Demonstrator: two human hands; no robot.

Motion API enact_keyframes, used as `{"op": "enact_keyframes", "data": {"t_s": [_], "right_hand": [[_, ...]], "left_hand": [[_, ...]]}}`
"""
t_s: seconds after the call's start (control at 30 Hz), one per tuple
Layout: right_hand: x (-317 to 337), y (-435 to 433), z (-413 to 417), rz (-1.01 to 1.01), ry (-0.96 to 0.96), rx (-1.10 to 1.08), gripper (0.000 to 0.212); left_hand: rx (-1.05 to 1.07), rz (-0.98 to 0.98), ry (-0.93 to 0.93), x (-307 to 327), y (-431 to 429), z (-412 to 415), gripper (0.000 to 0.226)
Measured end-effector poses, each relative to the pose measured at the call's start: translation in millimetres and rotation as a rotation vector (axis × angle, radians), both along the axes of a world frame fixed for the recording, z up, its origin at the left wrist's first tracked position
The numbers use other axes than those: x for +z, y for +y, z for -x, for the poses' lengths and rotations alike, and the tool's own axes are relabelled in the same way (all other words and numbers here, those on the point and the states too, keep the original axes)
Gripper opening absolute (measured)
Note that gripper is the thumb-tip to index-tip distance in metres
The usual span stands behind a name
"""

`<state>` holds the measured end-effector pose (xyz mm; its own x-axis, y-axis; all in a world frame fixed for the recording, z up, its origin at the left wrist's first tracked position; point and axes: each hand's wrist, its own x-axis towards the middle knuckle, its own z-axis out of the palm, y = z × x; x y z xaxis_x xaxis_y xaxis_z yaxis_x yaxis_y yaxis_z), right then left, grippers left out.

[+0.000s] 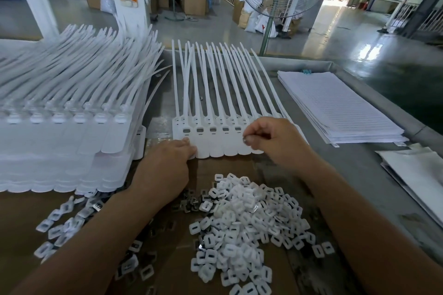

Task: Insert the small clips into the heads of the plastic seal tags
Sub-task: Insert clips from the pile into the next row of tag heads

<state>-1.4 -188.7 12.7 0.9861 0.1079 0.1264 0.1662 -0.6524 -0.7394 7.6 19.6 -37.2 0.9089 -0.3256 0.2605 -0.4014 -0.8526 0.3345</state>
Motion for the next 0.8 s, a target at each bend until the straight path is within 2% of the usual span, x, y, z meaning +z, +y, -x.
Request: {"op": "enact_keyframes", "data": {"t_s": [0.17, 0.37, 0.47, 0.8], "right_hand": [[-6.5, -43.1, -21.2, -0.022, -0.055, -0.276, 0.008], [-20.6, -89.3, -36.8, -0.019, -0.074, -0.565, 0.015], [-29.9, -97.9, -40.8, -0.055, -0.033, -0.588, 0.017], [-37.7, -98.9, -49.5, -0.044, 0.022, -0.540, 0.007]], "left_hand": [[-0.003, 0.004, 0.004, -0.2, -1.0, -1.0, 0.047], [-0.005, 0.010, -0.006, -1.4, -0.7, -0.8, 0.047], [-0.003, 0.008, -0.008, -2.0, -1.2, -1.6, 0.047], [0.012, -0.002, 0.000, -2.7, -0.9, -0.9, 0.048]]}}
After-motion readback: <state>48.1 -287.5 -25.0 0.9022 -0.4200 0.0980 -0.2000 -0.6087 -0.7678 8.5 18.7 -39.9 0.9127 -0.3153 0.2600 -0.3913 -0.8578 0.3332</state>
